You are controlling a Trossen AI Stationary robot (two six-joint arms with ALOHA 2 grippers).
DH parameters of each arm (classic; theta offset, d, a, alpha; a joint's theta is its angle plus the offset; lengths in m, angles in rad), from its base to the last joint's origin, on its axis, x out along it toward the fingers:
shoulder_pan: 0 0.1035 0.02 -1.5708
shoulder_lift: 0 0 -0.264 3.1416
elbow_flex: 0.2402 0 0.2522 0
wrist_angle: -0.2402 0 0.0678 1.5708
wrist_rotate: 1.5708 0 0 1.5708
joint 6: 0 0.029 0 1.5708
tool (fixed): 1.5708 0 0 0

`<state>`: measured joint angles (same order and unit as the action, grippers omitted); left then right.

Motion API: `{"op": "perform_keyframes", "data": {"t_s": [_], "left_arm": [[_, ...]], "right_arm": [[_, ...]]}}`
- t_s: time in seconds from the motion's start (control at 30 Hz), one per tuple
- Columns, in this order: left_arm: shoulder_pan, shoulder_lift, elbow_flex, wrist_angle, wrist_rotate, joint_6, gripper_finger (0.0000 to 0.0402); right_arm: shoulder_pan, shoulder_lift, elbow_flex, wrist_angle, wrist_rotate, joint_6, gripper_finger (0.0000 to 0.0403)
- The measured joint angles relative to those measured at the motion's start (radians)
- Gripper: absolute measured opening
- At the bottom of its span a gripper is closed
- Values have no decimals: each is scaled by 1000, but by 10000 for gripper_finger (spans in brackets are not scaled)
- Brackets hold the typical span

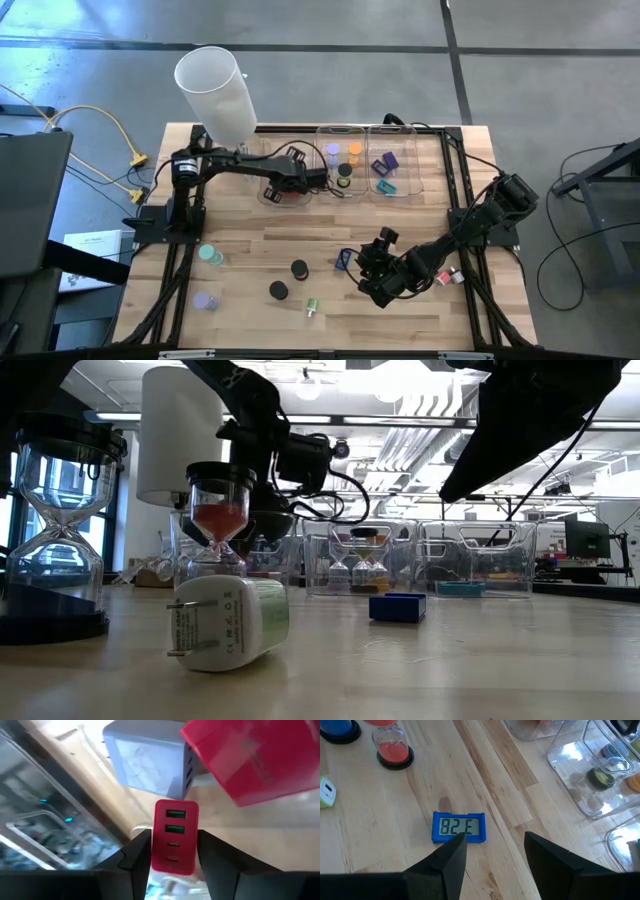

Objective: Pick & Place Office items
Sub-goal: Put the red charger adapter into the left transparent bin, then put the red hourglass into the middle transparent bin

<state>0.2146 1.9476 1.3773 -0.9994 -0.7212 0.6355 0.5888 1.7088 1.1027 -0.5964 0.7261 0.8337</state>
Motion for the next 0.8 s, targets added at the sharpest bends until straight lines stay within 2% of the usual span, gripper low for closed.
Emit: {"op": "perform_keyframes", "data": {"t_s": [0.3,0.67,0.8], "left_arm": [[-59,0,0,-20,-30,145,148],[-47,-4,0,-23,7,131,149],[-63,-16,2,-27,-43,136,149]], "right_arm": [[0,0,0,0,0,1,188],[0,0,0,0,-3,3,188],[0,0,0,1,-3,2,188]]}}
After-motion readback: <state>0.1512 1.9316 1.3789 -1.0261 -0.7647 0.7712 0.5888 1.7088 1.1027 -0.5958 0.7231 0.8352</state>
